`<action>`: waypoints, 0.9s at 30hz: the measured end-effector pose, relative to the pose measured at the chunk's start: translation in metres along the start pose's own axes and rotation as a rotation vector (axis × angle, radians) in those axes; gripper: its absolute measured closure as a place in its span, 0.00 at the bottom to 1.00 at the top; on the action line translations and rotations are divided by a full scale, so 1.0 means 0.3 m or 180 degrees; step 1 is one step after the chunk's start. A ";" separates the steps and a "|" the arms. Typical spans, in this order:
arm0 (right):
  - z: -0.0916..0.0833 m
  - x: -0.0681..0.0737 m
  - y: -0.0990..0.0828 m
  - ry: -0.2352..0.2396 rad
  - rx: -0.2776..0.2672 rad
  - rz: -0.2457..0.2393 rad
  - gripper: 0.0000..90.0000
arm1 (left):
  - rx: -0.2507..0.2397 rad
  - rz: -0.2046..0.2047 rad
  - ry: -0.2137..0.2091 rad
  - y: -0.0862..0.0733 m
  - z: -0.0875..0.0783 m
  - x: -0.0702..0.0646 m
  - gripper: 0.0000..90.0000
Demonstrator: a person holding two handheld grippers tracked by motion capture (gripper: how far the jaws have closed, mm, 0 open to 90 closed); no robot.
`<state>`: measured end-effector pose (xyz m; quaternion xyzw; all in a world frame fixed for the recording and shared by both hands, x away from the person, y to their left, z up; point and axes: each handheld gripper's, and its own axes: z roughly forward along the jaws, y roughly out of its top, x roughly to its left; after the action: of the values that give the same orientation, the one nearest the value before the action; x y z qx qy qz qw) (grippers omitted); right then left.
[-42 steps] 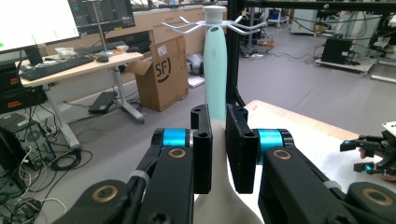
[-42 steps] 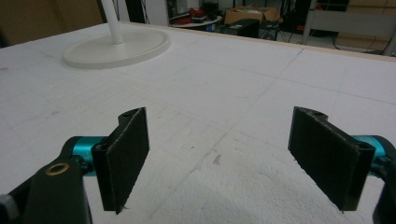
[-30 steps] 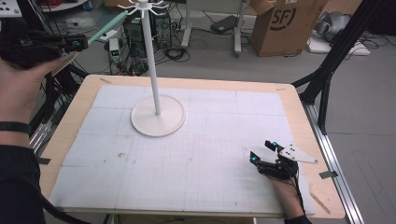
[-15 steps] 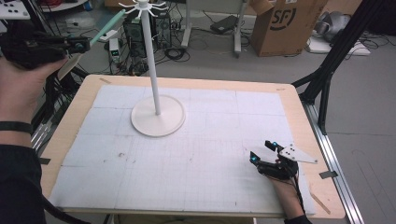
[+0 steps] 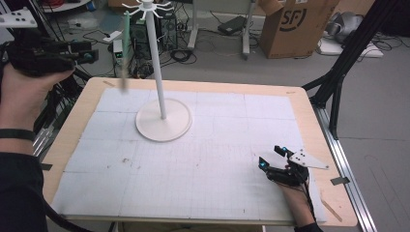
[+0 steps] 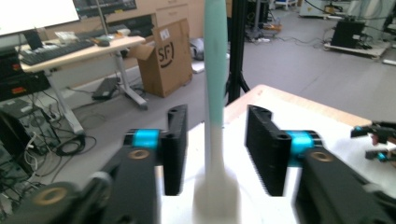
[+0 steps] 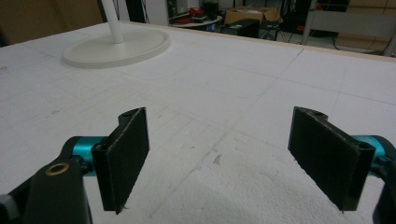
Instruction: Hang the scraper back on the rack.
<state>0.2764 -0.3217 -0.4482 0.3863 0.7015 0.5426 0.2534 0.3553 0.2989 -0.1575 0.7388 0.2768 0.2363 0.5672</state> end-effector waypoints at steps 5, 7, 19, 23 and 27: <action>0.000 0.000 0.000 0.0006 0.0008 0.0006 0.22 | -0.0113 0.0065 -0.0105 -0.097 -0.023 -0.025 0.35; 0.001 -0.002 0.000 0.0000 -0.0008 0.0003 0.22 | -0.0115 0.0124 -0.0127 -0.153 -0.027 -0.047 0.29; 0.000 -0.005 0.000 0.0010 0.0005 0.0021 0.22 | -0.0233 0.0010 -0.0323 -0.616 -0.016 -0.174 0.23; 0.000 -0.004 0.000 -0.0003 -0.0001 0.0011 0.22 | -0.0218 -0.0102 -0.0287 -0.747 -0.008 -0.194 0.21; 0.000 -0.004 0.000 -0.0005 0.0007 0.0028 0.22 | -0.0258 -0.0169 -0.0240 -0.840 -0.004 -0.211 0.21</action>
<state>0.2771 -0.3228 -0.4483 0.3902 0.7002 0.5427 0.2512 0.2724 0.3080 -0.4034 0.7160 0.2649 0.2041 0.6128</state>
